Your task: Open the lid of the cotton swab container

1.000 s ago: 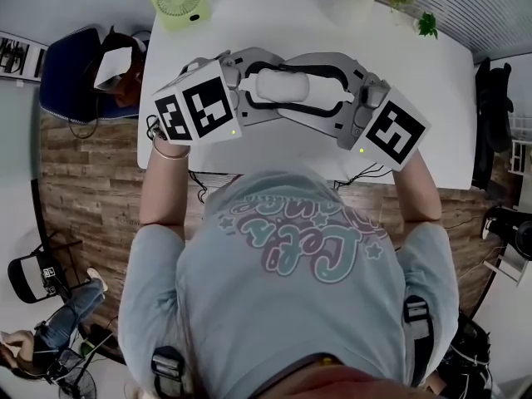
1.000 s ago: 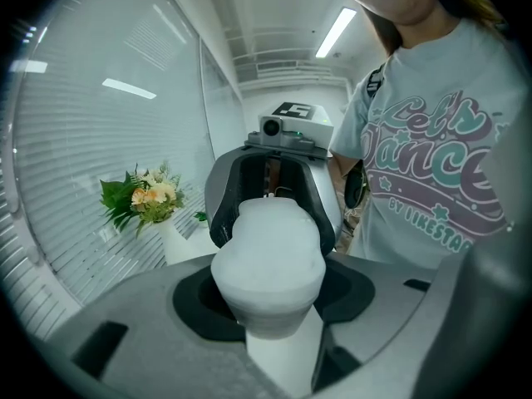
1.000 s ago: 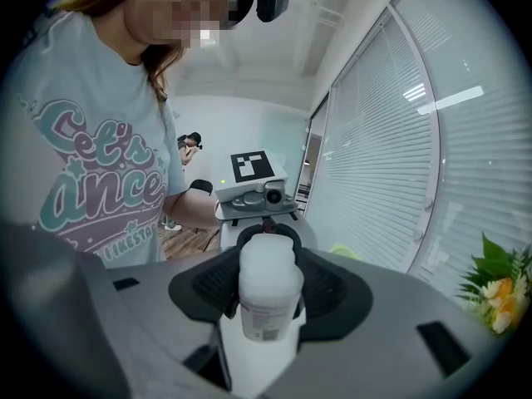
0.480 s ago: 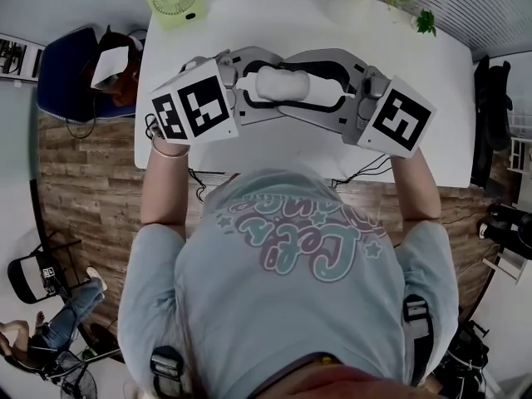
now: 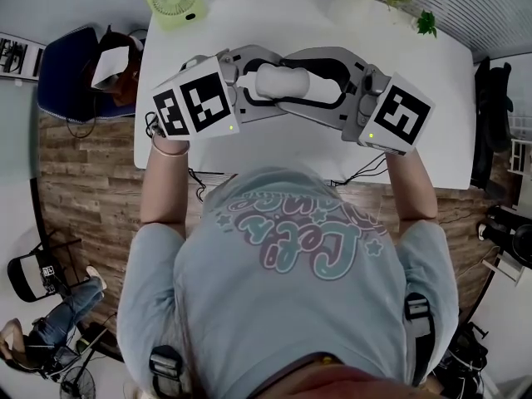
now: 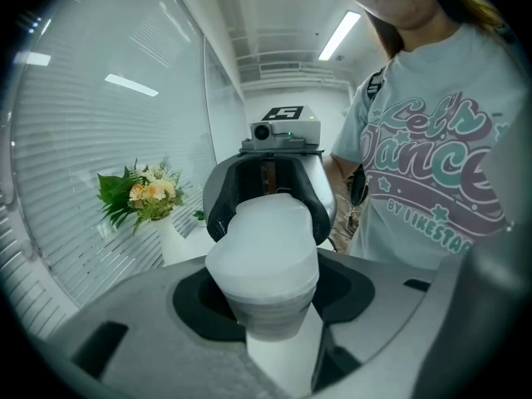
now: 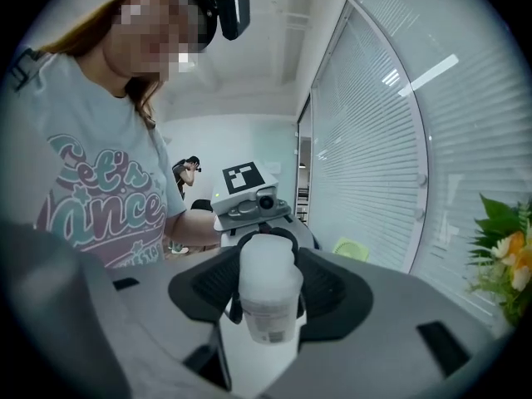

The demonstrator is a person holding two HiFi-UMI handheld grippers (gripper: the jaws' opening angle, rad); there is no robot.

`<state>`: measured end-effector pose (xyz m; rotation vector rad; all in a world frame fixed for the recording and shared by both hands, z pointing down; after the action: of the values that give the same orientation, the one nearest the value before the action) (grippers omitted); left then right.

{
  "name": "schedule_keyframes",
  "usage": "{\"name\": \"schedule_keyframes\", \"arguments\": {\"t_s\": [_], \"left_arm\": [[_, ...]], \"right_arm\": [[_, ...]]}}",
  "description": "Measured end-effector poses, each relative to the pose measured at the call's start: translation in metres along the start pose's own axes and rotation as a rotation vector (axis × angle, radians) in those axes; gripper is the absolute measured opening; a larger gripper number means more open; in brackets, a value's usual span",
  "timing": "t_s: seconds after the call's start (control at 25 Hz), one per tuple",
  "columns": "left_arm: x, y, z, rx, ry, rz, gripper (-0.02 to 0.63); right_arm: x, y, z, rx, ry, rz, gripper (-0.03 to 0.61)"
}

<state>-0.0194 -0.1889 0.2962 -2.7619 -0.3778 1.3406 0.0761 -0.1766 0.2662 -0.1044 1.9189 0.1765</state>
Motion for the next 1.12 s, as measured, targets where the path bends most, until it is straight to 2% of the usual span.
{"name": "schedule_keyframes", "arguments": {"t_s": [0.2, 0.36, 0.6, 0.8, 1.0, 1.12], "left_arm": [[-0.006, -0.001, 0.004, 0.012, 0.029, 0.014, 0.202], [-0.008, -0.001, 0.004, 0.015, 0.022, 0.027, 0.202], [-0.009, -0.001, 0.003, 0.019, 0.013, 0.038, 0.202], [-0.008, -0.003, 0.001, 0.015, 0.005, 0.044, 0.202], [-0.013, -0.005, 0.001, 0.002, -0.005, 0.044, 0.202], [-0.014, -0.005, 0.001, 0.002, -0.018, 0.043, 0.202]], "right_arm": [[0.005, -0.001, -0.001, -0.058, -0.032, 0.018, 0.236], [0.009, -0.001, -0.001, -0.076, -0.062, 0.031, 0.234], [0.012, -0.004, 0.003, -0.098, -0.116, 0.038, 0.205], [0.018, -0.005, 0.007, -0.128, -0.155, 0.052, 0.154], [0.019, -0.007, 0.004, -0.146, -0.159, 0.052, 0.097], [0.015, -0.010, 0.007, -0.153, -0.155, 0.033, 0.094]]}}
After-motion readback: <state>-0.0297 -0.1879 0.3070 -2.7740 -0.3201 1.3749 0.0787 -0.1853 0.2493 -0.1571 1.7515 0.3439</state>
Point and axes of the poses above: the fingertips, and each gripper's own axes: z backward along the fingers, y to its left, x out of its top, the point moved 8 cm from there along z, backward along the fingers, and after that the axes turned 7 degrees about y, right-handed, at the moved point
